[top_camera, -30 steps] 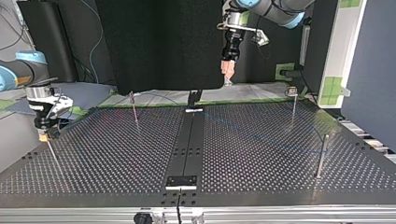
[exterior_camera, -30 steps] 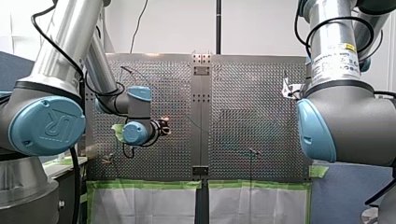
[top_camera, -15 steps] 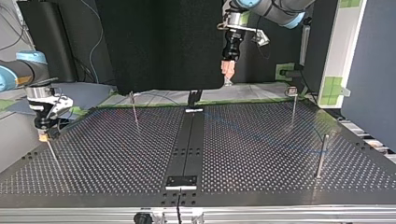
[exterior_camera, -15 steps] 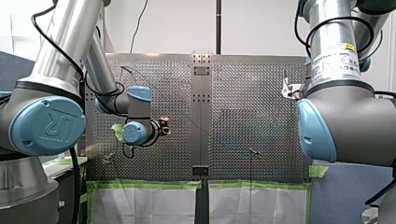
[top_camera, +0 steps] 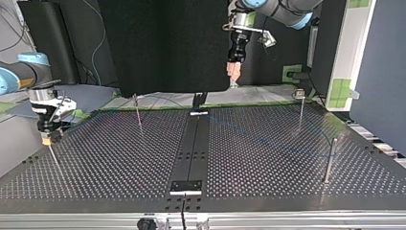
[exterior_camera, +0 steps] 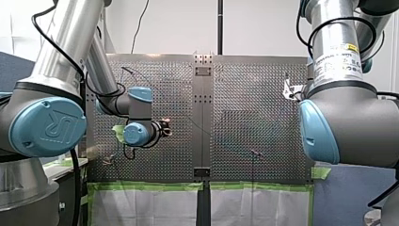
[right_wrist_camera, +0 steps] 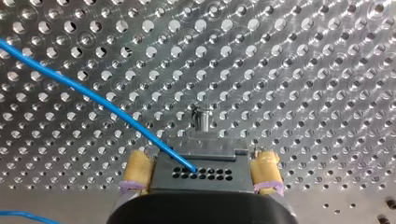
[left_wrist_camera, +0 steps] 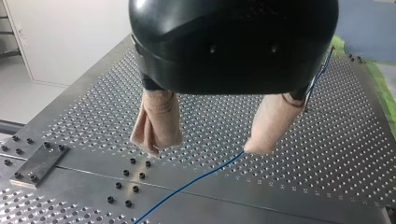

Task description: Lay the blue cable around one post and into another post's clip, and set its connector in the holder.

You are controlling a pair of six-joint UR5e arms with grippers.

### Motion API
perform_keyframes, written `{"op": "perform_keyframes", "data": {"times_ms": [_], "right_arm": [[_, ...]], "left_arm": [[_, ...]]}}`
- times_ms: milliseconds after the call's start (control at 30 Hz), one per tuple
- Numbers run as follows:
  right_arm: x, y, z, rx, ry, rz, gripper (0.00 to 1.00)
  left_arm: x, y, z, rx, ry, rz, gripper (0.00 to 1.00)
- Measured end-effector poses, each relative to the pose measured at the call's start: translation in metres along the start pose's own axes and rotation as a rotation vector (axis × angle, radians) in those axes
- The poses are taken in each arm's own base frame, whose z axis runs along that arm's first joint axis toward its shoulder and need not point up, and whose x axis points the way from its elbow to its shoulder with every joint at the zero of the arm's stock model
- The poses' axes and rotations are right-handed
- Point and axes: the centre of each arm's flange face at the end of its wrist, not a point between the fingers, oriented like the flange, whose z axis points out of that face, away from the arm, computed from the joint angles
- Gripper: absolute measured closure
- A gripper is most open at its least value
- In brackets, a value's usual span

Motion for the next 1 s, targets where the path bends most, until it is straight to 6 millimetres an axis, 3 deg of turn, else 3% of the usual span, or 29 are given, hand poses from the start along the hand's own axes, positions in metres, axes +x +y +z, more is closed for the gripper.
{"op": "perform_keyframes", "data": {"times_ms": [1000], "right_arm": [[-0.0011,0.0011,-0.0003,-0.022,-0.004,-0.003,0.05]], "left_arm": [[0.0013,0.0042,-0.0017,-0.008,0.002,0.001,0.00]]}}
